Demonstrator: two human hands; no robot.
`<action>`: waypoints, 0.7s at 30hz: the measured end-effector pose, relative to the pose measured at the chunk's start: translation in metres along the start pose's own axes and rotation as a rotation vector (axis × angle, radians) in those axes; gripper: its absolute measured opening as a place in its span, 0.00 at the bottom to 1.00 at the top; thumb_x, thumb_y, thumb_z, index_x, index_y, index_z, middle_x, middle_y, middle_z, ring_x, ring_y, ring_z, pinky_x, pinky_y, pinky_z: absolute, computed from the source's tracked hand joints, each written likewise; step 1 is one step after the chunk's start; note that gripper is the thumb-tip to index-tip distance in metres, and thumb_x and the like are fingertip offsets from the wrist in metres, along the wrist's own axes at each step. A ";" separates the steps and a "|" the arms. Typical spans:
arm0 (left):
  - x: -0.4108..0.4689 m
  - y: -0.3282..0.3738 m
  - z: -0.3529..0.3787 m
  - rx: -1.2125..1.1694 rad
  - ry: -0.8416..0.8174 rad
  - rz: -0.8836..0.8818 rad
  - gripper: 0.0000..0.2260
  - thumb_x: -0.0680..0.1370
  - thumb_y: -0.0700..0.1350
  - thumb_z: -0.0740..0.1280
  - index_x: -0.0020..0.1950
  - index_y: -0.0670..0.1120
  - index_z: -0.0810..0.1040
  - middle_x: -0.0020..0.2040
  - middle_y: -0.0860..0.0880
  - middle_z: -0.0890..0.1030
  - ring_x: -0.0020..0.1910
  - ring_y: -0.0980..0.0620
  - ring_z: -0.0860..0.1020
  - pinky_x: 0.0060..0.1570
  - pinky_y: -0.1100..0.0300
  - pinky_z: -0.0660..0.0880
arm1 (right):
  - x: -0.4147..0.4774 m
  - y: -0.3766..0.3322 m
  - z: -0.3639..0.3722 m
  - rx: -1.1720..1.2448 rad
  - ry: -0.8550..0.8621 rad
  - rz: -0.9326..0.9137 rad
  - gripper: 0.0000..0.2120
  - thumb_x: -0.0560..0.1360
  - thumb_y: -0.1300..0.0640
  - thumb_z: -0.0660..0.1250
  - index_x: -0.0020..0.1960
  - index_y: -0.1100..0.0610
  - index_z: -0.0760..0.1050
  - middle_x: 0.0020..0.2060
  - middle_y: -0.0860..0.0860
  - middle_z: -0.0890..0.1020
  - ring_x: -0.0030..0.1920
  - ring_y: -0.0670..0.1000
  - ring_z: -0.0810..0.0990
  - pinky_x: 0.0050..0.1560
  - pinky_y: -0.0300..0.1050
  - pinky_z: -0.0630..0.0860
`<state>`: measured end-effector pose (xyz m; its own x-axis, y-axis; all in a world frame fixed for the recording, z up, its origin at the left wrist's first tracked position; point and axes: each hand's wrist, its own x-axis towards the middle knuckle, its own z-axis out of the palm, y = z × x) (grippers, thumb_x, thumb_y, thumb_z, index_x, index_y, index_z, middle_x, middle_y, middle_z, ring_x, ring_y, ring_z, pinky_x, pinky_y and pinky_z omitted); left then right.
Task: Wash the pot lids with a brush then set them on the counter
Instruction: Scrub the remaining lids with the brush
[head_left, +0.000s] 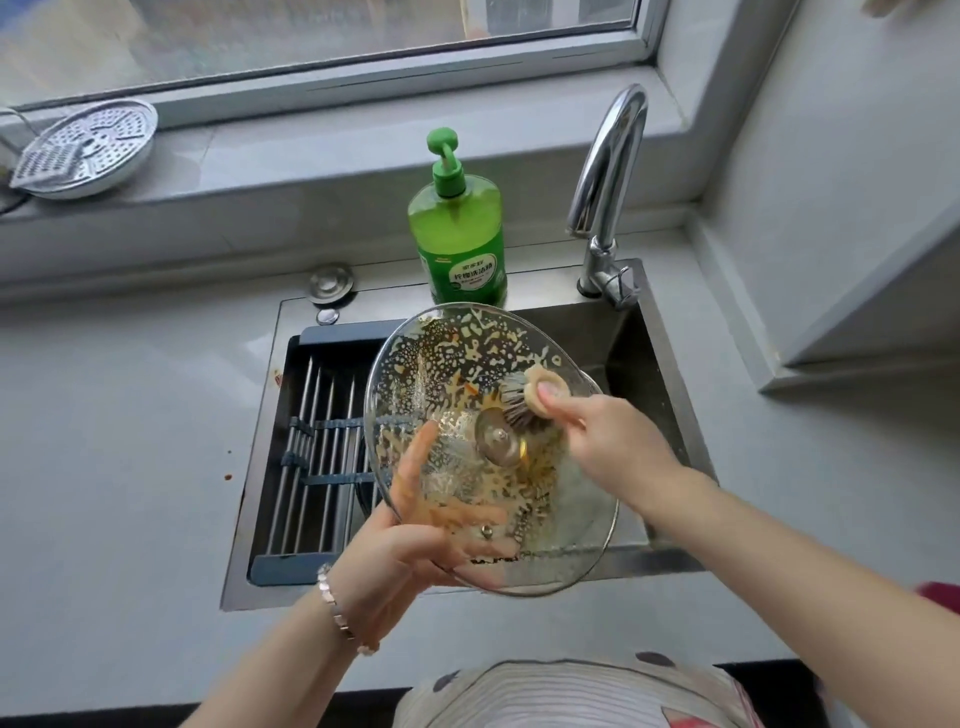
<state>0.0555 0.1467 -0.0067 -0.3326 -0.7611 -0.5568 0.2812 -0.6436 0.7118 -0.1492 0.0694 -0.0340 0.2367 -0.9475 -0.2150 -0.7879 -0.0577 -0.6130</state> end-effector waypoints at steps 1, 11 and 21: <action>-0.001 -0.001 0.002 0.008 0.010 0.001 0.48 0.60 0.25 0.58 0.66 0.71 0.60 0.50 0.29 0.79 0.47 0.28 0.78 0.37 0.42 0.80 | 0.001 0.004 -0.001 0.036 0.028 0.039 0.17 0.81 0.53 0.54 0.66 0.41 0.70 0.47 0.53 0.81 0.42 0.53 0.76 0.36 0.41 0.64; 0.001 -0.002 -0.002 0.096 0.059 0.027 0.48 0.60 0.26 0.59 0.67 0.71 0.59 0.48 0.33 0.81 0.45 0.31 0.80 0.36 0.44 0.80 | -0.018 -0.004 0.012 0.097 -0.077 -0.064 0.17 0.81 0.55 0.55 0.66 0.42 0.70 0.47 0.49 0.82 0.36 0.46 0.76 0.36 0.39 0.72; 0.000 0.007 -0.004 0.108 0.092 0.125 0.47 0.60 0.25 0.59 0.68 0.68 0.61 0.53 0.35 0.81 0.47 0.34 0.81 0.39 0.41 0.78 | -0.049 -0.015 0.021 0.191 -0.162 -0.232 0.19 0.79 0.57 0.59 0.66 0.40 0.70 0.44 0.53 0.81 0.42 0.53 0.77 0.44 0.47 0.74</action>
<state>0.0608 0.1425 -0.0033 -0.2160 -0.8420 -0.4944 0.2149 -0.5349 0.8171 -0.1370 0.1236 -0.0302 0.4964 -0.8529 -0.1618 -0.5858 -0.1915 -0.7875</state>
